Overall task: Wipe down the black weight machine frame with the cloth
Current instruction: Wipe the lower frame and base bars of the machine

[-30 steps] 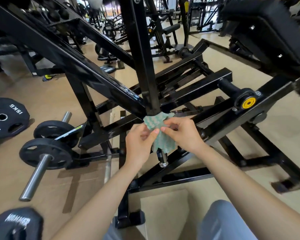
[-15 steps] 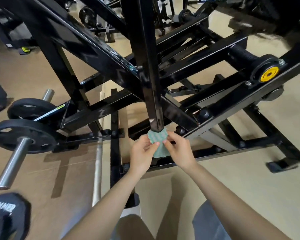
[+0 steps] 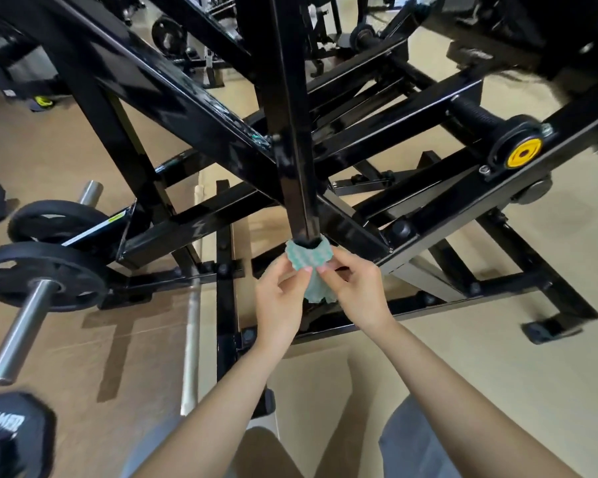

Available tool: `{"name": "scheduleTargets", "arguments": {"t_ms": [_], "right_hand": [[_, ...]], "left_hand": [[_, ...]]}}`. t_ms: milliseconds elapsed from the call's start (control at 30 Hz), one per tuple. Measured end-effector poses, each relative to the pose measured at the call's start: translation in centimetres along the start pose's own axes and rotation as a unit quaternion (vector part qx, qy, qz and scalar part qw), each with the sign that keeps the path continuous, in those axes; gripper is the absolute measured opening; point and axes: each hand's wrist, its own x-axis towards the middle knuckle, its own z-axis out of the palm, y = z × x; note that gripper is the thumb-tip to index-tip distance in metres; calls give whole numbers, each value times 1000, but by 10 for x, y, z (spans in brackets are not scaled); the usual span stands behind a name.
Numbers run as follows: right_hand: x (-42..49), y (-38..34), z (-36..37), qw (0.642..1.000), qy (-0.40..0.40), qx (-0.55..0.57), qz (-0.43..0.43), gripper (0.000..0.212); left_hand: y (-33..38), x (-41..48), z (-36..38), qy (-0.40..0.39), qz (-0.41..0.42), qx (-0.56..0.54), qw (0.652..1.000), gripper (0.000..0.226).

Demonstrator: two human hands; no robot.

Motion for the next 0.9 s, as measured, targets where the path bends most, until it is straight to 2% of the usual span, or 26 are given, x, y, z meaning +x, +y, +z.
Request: {"name": "scheduleTargets", "arguments": {"t_ms": [67,200,333,400,500,533,633,767,900], "right_hand": [[5,-19,-4,1000,17,13,-8,29],[10,-39,-15,997,41,52,29,10],[1,-47,-43,985,82,123,84,16],[-8,-46,-58,969,136,170,117,17],[-17,-37,-79,929,236,235,163,2],[-18,-33,-84,916,272,242,168,4],[-17,-23,-98,896,352,212,167,6],[2,-10,-118,878,416,165,171,6],[25,5,-138,894,409,117,145,30]], "left_hand": [[18,0,5,54,17,-6,998,26],[42,-6,12,133,59,-14,989,15],[60,-15,31,41,76,32,996,18],[68,-14,47,-11,56,39,998,24],[72,-5,79,-70,28,52,996,36],[73,-1,92,-83,28,65,994,38],[76,15,131,-102,43,98,989,38],[86,35,181,-125,65,151,978,31],[80,48,205,-196,45,142,969,16]]}}
